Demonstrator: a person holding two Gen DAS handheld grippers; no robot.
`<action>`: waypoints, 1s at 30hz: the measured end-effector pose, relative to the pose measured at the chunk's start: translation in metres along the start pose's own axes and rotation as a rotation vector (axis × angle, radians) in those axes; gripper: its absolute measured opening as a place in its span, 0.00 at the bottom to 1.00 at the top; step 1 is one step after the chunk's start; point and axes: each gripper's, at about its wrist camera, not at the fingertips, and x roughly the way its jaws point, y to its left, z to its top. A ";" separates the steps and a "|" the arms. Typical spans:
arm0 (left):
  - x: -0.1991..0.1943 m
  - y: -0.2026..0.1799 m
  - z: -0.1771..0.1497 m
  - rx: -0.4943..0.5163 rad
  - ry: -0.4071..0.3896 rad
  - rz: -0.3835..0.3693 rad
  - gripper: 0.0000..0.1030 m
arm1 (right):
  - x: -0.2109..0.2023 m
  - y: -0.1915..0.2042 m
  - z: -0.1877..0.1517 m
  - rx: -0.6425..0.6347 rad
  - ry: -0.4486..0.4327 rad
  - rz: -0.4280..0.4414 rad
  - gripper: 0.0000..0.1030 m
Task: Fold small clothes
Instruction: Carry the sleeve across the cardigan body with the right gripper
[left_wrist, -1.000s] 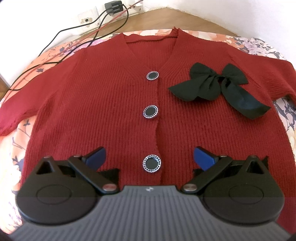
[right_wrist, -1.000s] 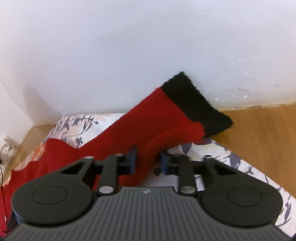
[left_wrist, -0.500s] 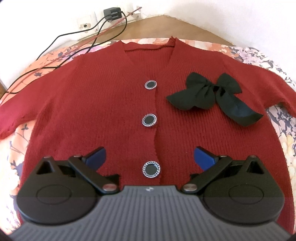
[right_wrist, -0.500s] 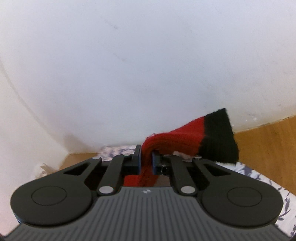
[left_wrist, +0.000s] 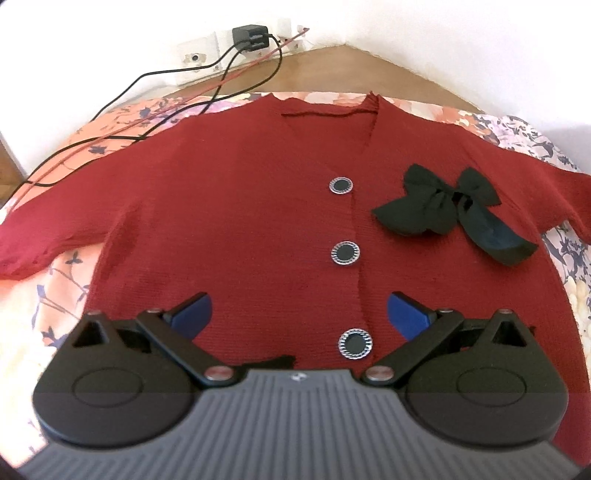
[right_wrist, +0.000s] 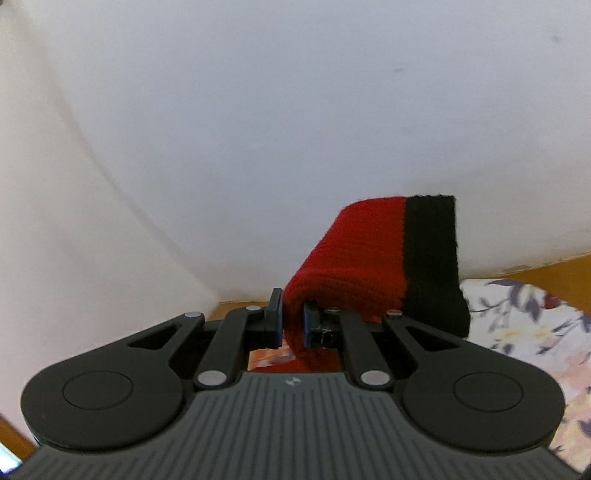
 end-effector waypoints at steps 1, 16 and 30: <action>0.000 0.002 0.000 -0.003 -0.001 -0.001 1.00 | 0.004 0.006 -0.001 -0.009 0.010 0.011 0.10; -0.002 0.039 -0.001 -0.044 0.005 0.008 1.00 | 0.057 0.055 -0.035 -0.028 0.097 0.129 0.10; -0.001 0.074 0.005 -0.077 0.005 0.019 1.00 | 0.100 0.111 -0.056 -0.061 0.144 0.217 0.09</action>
